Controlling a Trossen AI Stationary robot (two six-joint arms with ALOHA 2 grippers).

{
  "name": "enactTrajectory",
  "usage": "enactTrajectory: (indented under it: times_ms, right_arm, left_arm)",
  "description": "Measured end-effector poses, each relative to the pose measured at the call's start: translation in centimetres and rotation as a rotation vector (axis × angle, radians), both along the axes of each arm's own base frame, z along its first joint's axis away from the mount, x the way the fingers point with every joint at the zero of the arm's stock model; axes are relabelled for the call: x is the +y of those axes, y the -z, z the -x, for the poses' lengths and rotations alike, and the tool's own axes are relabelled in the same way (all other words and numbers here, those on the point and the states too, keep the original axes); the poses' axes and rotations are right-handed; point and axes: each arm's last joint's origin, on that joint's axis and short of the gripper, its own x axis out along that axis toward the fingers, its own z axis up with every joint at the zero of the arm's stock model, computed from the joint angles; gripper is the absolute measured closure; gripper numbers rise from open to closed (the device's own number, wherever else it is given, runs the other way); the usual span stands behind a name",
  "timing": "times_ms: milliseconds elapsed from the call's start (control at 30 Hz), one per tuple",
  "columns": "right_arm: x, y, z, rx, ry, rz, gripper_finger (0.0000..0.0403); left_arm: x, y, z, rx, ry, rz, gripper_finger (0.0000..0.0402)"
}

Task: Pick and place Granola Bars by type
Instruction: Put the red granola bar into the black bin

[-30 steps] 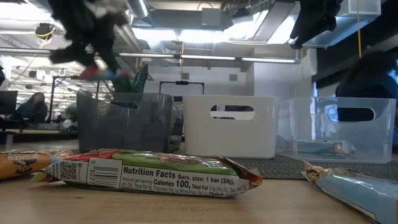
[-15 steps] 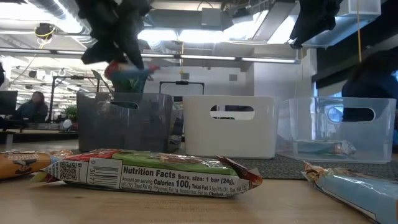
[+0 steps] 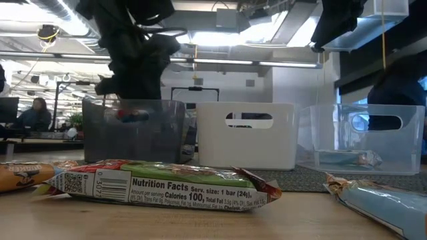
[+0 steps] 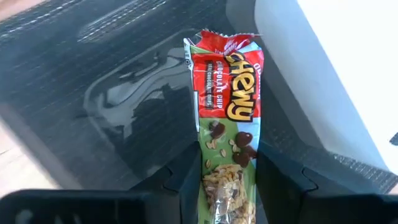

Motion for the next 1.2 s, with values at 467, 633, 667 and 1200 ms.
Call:
enactTrajectory:
  times_ms: [467, 633, 667, 1200]
  right_arm:
    - [0.01, -0.13, -0.17, -0.024, 0.001, -0.004, 0.0180]
    - [0.01, -0.15, -0.20, -0.028, 0.001, -0.004, 0.0180]
    - [0.01, -0.15, -0.20, -0.028, 0.001, -0.004, 0.0180]
    - [0.03, -0.15, -0.21, -0.029, -0.004, -0.010, 0.0180]
  left_arm:
    - [-0.04, 0.33, -0.83, -0.047, -0.020, 0.013, 0.0274]
    - [-0.04, 0.34, -0.82, -0.046, -0.020, 0.013, 0.0274]
    - [-0.04, 0.34, -0.82, -0.046, -0.020, 0.013, 0.0274]
    - [-0.03, 0.34, -0.82, -0.046, -0.021, 0.012, 0.0235]
